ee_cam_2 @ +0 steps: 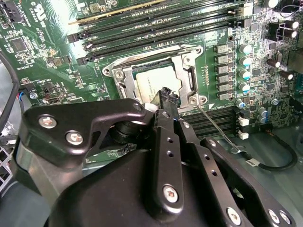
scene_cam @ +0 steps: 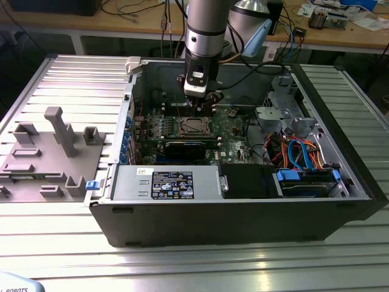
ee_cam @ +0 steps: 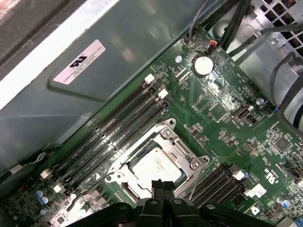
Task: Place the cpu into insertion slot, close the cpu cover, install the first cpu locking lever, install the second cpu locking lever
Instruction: 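Install the first cpu locking lever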
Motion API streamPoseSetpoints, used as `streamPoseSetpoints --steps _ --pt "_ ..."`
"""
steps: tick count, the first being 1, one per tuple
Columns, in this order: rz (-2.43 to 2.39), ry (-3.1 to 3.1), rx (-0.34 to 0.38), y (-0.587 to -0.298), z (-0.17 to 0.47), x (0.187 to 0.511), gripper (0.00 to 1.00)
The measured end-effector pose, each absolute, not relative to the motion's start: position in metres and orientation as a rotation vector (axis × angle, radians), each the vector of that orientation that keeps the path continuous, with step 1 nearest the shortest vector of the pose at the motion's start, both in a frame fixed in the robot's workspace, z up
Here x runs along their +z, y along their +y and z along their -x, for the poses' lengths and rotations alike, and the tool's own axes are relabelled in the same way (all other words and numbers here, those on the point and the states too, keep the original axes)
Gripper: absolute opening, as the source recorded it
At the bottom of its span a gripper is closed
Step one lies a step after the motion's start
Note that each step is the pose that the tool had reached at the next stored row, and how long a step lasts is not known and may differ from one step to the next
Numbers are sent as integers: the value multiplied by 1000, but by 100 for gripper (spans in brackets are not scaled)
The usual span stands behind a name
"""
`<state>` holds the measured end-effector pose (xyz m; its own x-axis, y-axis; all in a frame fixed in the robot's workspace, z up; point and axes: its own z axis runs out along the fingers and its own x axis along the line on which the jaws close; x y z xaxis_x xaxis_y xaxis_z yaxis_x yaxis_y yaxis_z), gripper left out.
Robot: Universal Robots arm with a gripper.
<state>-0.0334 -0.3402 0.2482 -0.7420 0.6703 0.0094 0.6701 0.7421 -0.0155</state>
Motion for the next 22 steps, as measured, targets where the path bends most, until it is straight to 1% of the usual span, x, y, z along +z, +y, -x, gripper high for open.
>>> streamPoseSetpoints --steps 22 --pt "1097 -2929 17 -340 33 248 11"
